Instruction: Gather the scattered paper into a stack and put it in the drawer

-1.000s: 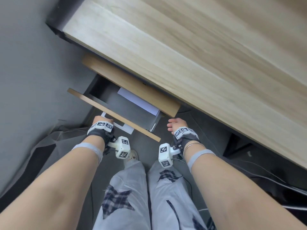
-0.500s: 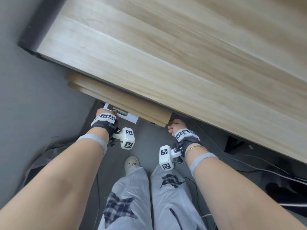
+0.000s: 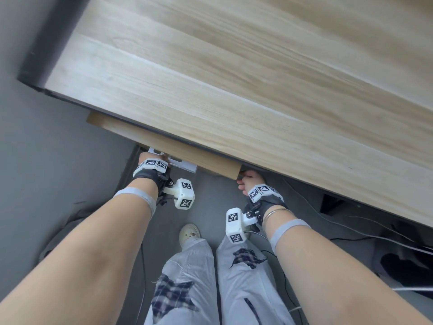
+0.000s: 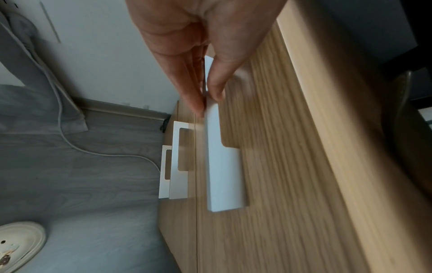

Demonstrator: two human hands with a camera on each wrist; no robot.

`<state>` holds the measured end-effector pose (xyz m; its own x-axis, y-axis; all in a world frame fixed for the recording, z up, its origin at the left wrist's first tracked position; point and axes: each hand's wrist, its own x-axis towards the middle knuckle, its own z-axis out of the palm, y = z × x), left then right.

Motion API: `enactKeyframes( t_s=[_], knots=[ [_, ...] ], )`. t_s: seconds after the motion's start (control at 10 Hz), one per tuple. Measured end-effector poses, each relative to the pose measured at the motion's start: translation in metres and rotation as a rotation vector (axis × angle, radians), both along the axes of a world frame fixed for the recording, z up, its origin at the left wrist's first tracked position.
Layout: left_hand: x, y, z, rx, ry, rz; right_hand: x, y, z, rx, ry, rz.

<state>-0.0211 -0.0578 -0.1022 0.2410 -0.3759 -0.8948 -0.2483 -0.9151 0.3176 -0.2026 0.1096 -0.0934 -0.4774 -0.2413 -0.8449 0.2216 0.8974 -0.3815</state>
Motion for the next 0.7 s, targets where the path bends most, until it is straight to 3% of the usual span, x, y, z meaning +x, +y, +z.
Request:
enactKeyframes(
  t_s=[0.1,0.2,0.3,0.4,0.5,0.6,0.7],
  knots=[
    [-0.001,0.006,0.019,-0.055,-0.233,-0.502,0.001,0.003,0.001,-0.011,-0.004,-0.008],
    [0.005,0.001,0.010,-0.064,-0.130,-0.430,0.003,0.002,0.010,-0.062,-0.039,-0.008],
    [0.009,0.004,-0.001,-0.025,0.010,-0.233,0.005,0.000,0.033,-0.099,-0.075,-0.038],
    [-0.001,0.018,0.030,-0.013,-0.125,-0.710,0.007,0.011,0.068,-0.117,-0.155,0.015],
    [-0.024,0.042,0.056,0.008,0.048,-0.592,0.008,0.031,0.125,-0.213,-0.167,0.102],
    [-0.056,0.069,0.086,-0.024,0.159,-0.766,-0.006,0.050,0.213,-0.593,-0.087,0.009],
    [-0.084,0.085,0.119,-0.050,0.260,-0.875,-0.037,0.080,0.319,-1.104,0.074,-0.073]
  ],
)
